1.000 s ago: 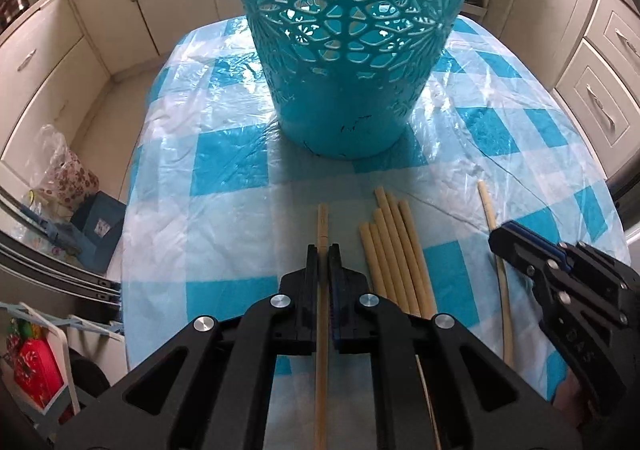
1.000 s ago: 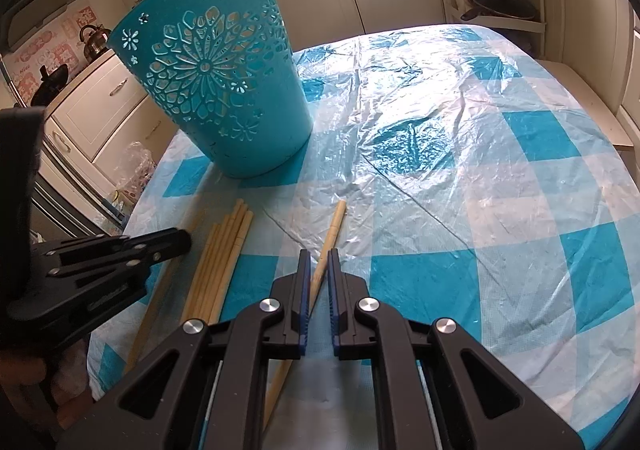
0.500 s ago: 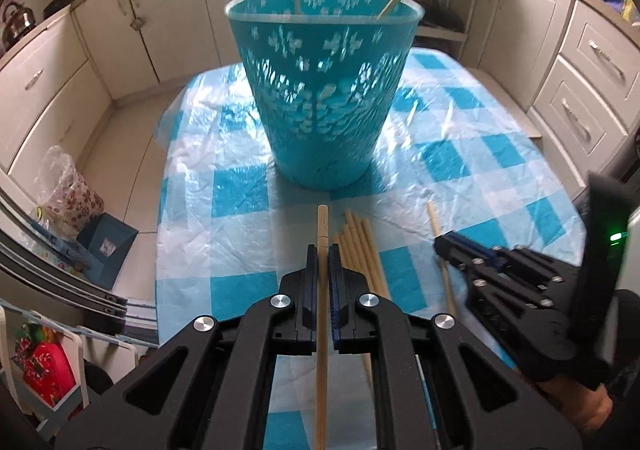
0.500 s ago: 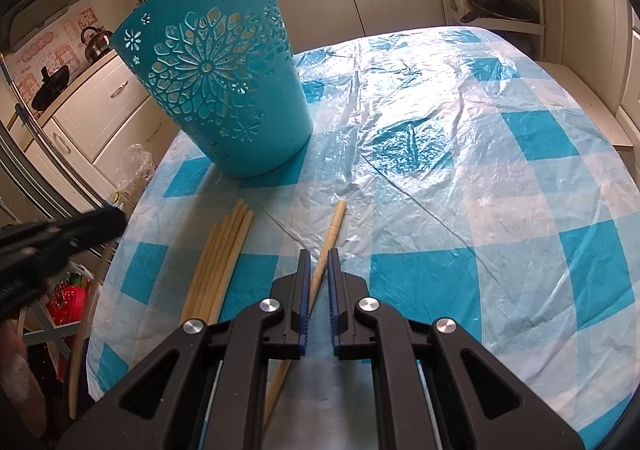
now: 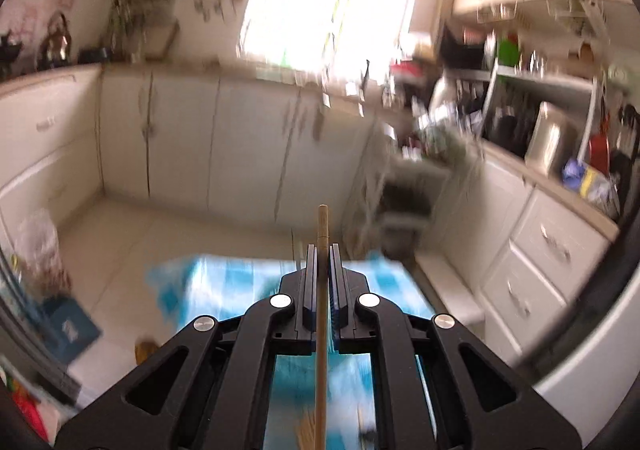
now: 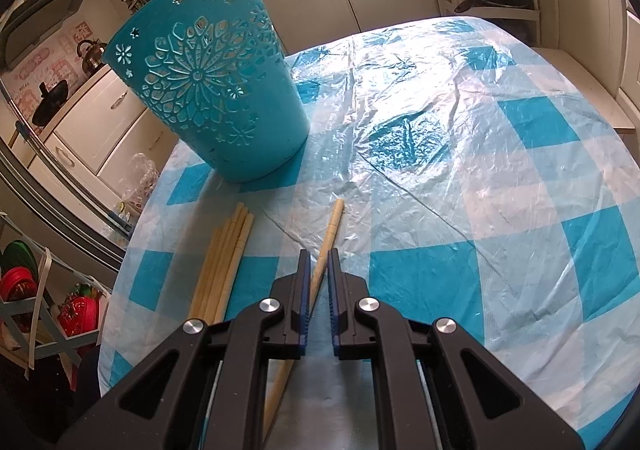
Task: Organize utensils
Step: 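Carry the chopstick over the teal basket and open the left gripper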
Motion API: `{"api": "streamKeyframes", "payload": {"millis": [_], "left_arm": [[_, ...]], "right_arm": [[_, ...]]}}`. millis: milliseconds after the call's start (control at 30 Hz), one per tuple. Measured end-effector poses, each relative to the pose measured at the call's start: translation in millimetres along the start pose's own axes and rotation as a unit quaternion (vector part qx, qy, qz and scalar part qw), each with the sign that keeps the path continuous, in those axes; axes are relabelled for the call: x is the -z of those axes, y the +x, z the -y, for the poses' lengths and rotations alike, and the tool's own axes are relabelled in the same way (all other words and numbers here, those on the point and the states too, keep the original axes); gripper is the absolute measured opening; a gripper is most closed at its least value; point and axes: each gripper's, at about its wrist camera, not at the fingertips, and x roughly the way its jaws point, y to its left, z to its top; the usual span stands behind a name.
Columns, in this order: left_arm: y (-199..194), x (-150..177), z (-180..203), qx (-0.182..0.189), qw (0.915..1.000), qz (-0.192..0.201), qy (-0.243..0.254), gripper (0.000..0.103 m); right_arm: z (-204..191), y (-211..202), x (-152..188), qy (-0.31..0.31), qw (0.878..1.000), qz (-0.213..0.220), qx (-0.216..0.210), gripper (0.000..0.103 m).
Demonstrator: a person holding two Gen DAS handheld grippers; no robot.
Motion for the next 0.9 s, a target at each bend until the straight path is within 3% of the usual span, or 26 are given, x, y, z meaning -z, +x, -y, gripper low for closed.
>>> {"api": "streamKeyframes", "payload": {"millis": [200, 400, 633, 900], "left_arm": [[38.6, -22.6, -3.5, -0.022, 0.9971, 0.065, -0.034, 0.005], [86.0, -24.2, -3.9, -0.051, 0.993, 0.093, -0.051, 0.005], [133.1, -2.8, -10.4, -0.075, 0.9931, 0.072, -0.054, 0.005], [143.0, 33.7, -2.2, -0.093, 0.9954, 0.023, -0.006, 0.006]], "right_arm": [[2.0, -0.3, -0.2, 0.005, 1.0, -0.001, -0.007, 0.009], [4.3, 0.7, -2.1, 0.006, 1.0, -0.001, -0.015, 0.009], [6.4, 2.4, -4.4, 0.01, 1.0, -0.005, -0.026, 0.009], [6.4, 2.5, -5.4, 0.008, 1.0, -0.007, -0.027, 0.009]]}}
